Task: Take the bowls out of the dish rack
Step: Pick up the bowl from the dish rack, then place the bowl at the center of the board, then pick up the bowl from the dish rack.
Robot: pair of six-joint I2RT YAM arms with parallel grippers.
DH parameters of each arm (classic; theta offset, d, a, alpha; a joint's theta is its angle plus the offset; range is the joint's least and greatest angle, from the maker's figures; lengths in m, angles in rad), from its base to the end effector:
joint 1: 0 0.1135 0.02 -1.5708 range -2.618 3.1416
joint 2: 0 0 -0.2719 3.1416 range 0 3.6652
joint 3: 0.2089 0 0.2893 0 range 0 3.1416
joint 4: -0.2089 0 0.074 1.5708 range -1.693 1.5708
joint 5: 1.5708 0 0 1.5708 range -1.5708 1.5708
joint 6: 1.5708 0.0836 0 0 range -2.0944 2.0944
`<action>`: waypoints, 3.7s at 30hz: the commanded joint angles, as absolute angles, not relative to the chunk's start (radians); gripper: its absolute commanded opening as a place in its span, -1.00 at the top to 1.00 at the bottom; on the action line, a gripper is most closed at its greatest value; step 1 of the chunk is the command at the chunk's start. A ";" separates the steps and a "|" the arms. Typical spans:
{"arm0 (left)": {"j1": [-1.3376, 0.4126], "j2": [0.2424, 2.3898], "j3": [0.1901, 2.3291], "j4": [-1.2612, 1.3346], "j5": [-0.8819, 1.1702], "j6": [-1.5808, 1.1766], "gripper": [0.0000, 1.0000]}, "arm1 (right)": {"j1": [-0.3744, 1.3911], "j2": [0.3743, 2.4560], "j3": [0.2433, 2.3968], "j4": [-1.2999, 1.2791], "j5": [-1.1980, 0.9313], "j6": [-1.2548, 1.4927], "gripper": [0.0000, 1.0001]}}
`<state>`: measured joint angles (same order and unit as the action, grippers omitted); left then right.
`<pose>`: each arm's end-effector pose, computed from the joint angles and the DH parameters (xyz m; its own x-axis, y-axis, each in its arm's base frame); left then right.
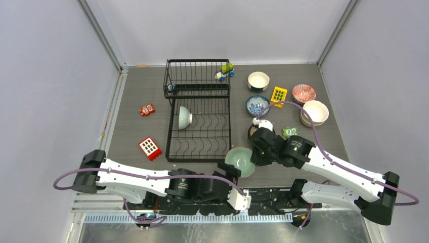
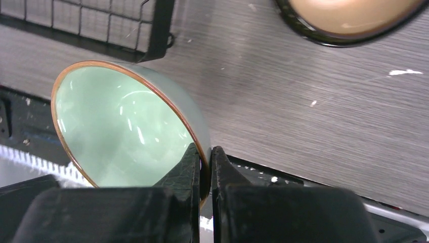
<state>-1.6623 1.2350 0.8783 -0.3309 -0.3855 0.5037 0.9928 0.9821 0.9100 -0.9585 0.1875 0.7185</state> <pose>0.0008 -0.3351 0.2315 0.5090 0.6523 -0.5616 0.8034 -0.1258 0.5820 0.1419 0.1891 0.2452 -0.8599 -0.1345 -0.4924 -0.2716 0.9374 0.2182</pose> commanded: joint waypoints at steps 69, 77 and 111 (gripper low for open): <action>-1.049 0.745 0.730 -0.524 -0.723 -0.556 -0.99 | 0.992 0.809 0.991 -1.057 0.584 0.852 -0.28; -0.770 0.727 0.694 -0.445 -0.439 -0.621 -0.92 | 0.800 0.934 1.062 -0.820 0.450 0.664 0.02; -0.324 1.131 0.767 -0.108 0.078 -0.406 -0.99 | 0.540 0.616 0.633 -0.524 0.014 0.692 0.03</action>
